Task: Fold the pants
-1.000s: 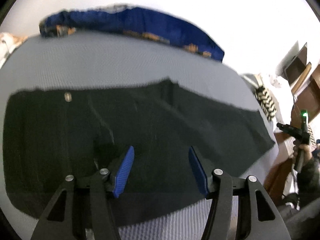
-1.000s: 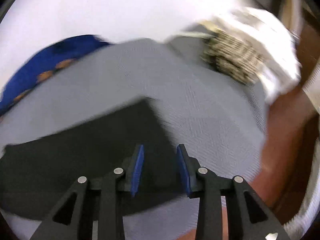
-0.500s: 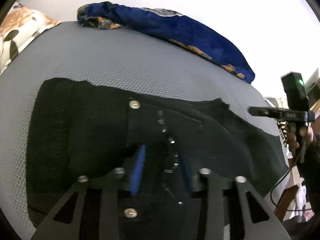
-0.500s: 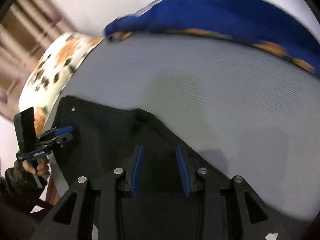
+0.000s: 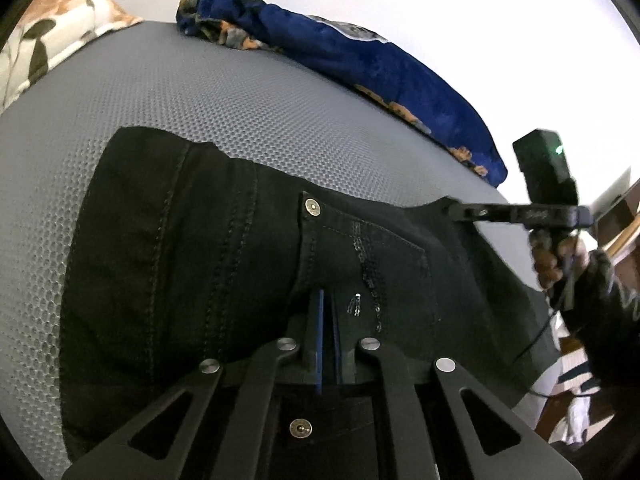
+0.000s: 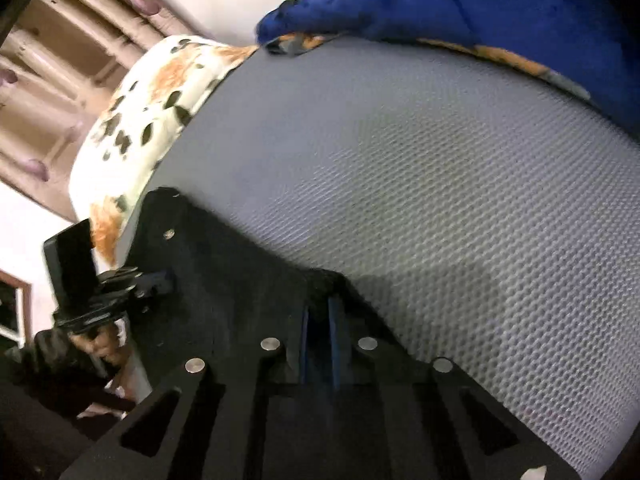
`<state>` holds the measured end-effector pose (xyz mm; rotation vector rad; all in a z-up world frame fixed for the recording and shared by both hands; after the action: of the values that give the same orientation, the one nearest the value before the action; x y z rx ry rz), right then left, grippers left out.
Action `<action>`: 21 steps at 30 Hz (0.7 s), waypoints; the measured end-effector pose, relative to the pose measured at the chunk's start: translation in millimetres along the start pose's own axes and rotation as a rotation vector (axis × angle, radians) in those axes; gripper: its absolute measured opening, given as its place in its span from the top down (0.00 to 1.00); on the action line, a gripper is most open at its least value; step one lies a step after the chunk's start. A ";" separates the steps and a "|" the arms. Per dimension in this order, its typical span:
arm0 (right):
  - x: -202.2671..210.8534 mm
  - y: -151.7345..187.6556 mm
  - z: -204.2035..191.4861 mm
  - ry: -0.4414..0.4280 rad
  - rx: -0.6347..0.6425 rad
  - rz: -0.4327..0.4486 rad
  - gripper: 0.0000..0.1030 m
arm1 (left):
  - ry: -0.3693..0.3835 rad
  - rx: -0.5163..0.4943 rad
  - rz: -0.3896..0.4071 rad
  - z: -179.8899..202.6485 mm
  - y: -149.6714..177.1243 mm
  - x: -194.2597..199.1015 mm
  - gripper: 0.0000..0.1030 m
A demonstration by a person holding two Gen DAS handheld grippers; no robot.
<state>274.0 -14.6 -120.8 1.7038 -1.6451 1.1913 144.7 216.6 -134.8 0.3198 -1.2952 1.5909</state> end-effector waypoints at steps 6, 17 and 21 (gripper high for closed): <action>-13.2 -2.7 8.9 0.056 -0.027 0.073 0.87 | -0.032 -0.028 -0.007 3.5 -1.6 -0.1 0.93; 97.5 78.6 32.3 0.334 -0.122 0.342 0.63 | -0.009 -0.314 -0.024 113.6 -52.3 -18.5 0.86; 124.4 120.7 70.8 0.446 -0.193 0.357 0.63 | 0.076 -0.414 -0.067 163.4 -60.1 -56.2 0.85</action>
<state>162.6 -159.1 -79.2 0.9614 -1.7453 1.3970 158.3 43.4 -77.5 0.0435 -1.4985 1.2297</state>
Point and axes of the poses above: each gripper's, at about its wrist camera, not at the fingertips, and x roughly against the way its jaws point, z to its right, y to its underside, the point moved 6 cm from there along -x, roughly the way its jaws point, and after that the axes turned 13 degrees about -x, right-handed, at the moved point
